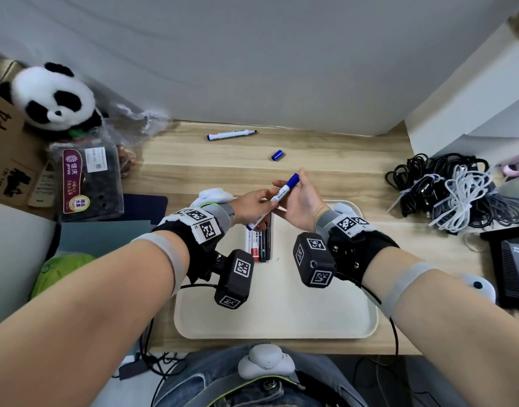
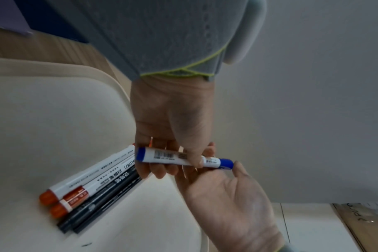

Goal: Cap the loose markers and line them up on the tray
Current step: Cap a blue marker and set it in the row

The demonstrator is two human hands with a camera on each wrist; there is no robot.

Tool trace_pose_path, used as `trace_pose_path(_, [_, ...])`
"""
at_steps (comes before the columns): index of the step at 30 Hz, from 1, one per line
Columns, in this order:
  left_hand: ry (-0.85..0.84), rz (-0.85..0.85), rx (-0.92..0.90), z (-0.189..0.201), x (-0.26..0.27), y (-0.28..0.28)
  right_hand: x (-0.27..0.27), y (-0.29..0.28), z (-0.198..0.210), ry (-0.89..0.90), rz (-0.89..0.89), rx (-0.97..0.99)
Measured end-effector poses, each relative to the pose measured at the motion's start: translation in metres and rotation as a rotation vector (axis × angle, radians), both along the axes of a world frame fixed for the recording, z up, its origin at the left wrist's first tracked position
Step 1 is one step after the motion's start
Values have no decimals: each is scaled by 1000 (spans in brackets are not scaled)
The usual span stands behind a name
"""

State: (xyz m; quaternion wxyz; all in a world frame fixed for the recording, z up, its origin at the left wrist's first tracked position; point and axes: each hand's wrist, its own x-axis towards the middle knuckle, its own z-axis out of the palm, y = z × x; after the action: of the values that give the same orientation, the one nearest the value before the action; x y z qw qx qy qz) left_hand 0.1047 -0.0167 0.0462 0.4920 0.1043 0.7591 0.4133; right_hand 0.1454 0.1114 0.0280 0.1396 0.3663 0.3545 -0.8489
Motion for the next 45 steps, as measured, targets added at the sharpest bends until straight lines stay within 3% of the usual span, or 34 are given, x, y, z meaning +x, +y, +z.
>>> trace_pose_path(3, [49, -38, -9, -1, 2, 6, -7, -7, 6, -13, -132, -116])
trace_pose_path(8, [317, -36, -23, 5, -3, 15, -19, -12, 19, -8, -345, -259])
trace_pose_path(12, [294, -31, 25, 17, -6, 12, -28, -11, 26, -21, -421, -263])
trace_pose_path(15, [188, -49, 22, 18, -9, 8, -28, -11, 25, -46, -451, -244])
trace_pose_path(18, [34, -17, 20, 12, -11, 7, -25, -8, 26, -41, -374, -181])
trace_pose_path(21, [-15, 19, 38, 11, -12, 6, -26, 0, 33, -102, -177, 79])
trace_pose_path(25, [218, -161, -34, 12, -17, -2, -20, 13, 25, -225, 226, 740])
trace_pose_path(27, [327, -245, -74, 14, -16, -4, -13, 15, 15, -235, 375, 865])
trace_pose_path(29, [307, -291, -104, 13, -15, -4, -5, 13, 8, -209, 402, 850])
trace_pose_path(33, [-29, -253, -102, 18, -16, -6, -1, 5, 10, -163, 381, 911])
trace_pose_path(35, [-114, -246, -71, 23, -19, -9, -6, 1, 11, -159, 306, 916])
trace_pose_path(39, [-68, -154, -16, 30, -20, -5, -11, 1, 19, -80, 98, 753])
trace_pose_path(42, [-65, 40, 47, 25, -17, 8, -12, -9, 19, -13, 150, 638])
trace_pose_path(45, [-137, 88, 11, 18, -13, 10, -9, -13, 7, 1, 203, 653])
